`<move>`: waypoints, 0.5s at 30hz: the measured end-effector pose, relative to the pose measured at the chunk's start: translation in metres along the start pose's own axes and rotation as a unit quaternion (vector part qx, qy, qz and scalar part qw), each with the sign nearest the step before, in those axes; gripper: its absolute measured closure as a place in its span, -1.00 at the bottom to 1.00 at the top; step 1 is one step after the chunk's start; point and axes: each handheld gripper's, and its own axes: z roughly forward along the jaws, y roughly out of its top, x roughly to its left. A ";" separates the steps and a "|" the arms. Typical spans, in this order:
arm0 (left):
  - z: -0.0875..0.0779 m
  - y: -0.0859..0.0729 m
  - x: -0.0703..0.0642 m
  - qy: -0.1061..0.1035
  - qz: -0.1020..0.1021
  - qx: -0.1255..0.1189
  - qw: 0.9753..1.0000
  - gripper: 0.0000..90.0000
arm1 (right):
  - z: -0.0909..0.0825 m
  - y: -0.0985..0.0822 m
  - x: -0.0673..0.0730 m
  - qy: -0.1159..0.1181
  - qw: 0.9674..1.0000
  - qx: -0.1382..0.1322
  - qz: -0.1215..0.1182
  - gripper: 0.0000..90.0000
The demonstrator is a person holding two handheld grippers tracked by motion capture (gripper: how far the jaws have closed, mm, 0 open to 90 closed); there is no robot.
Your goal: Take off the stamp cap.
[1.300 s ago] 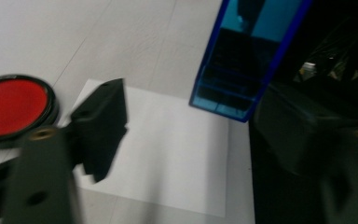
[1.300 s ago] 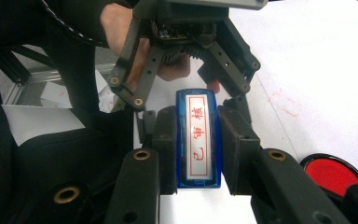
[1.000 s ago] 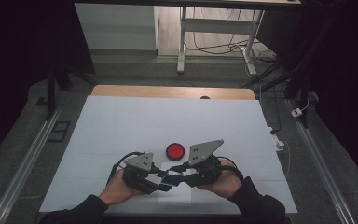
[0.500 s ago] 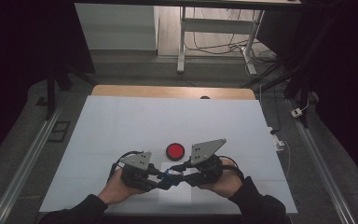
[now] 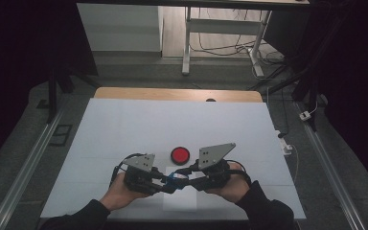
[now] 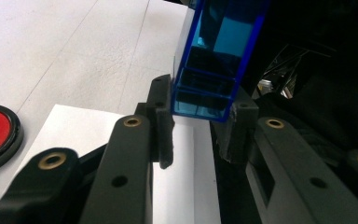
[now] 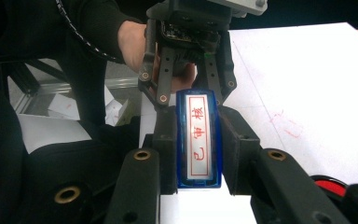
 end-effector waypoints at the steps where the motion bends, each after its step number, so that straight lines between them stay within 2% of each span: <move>1: 0.000 0.000 0.000 0.000 0.000 0.000 1.000 0.54 | 0.000 0.000 0.001 -0.003 1.000 0.000 -0.004 0.56; 7: 0.000 -0.001 0.002 0.002 -0.025 0.005 1.000 0.54 | 0.001 0.000 0.003 -0.016 1.000 0.003 -0.018 0.56; 9: 0.000 -0.002 0.004 0.003 -0.034 0.004 0.999 0.54 | 0.001 0.001 0.005 -0.029 0.999 0.002 -0.027 0.56; 11: 0.000 -0.002 0.004 0.006 -0.030 0.008 0.999 0.54 | 0.001 0.002 0.006 -0.034 0.999 0.004 -0.032 0.56; 15: 0.000 -0.002 0.003 0.015 -0.026 0.010 0.999 0.54 | 0.000 0.001 0.004 -0.034 0.999 0.002 -0.021 0.56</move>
